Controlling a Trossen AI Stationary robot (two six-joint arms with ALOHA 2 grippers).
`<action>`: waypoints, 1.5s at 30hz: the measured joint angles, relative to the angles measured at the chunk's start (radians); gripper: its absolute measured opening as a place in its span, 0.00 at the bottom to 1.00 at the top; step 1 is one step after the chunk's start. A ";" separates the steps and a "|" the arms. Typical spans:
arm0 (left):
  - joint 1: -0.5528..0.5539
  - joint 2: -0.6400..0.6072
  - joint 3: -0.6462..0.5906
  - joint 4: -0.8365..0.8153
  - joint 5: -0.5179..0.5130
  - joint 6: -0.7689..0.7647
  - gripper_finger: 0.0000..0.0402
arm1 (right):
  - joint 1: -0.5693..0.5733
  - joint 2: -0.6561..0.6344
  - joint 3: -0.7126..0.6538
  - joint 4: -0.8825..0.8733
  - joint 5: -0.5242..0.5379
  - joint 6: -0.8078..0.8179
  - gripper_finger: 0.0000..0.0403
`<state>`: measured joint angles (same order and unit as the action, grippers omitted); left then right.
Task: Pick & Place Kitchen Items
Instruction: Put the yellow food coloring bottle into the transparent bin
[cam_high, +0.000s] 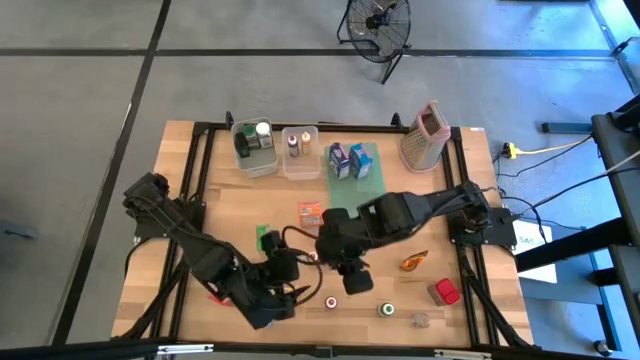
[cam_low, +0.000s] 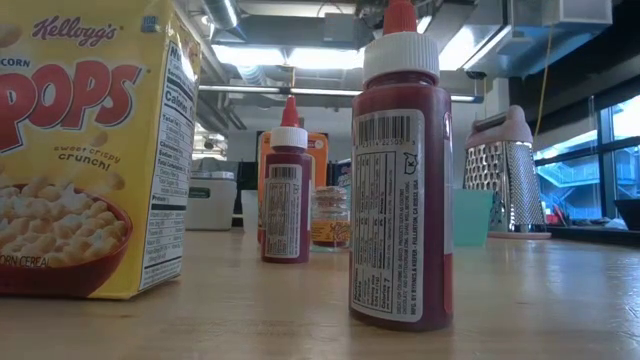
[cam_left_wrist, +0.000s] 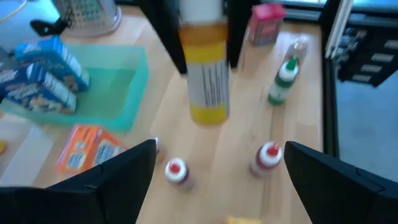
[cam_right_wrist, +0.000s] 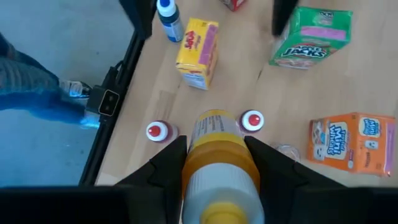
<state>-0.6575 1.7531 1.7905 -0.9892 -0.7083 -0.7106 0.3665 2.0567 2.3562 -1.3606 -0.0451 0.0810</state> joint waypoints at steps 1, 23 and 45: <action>0.008 0.002 0.000 0.023 0.000 0.018 0.87 | 0.006 0.000 0.000 0.000 0.010 0.009 0.36; 0.115 0.074 -0.001 0.207 0.067 0.162 0.87 | 0.021 -0.015 0.000 0.047 0.064 0.038 0.36; 0.117 0.100 0.000 0.214 0.045 0.175 0.56 | 0.030 -0.011 0.000 0.062 0.044 0.039 0.36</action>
<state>-0.5407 1.8530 1.7901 -0.7753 -0.6634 -0.5358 0.3962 2.0453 2.3562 -1.2984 -0.0006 0.1196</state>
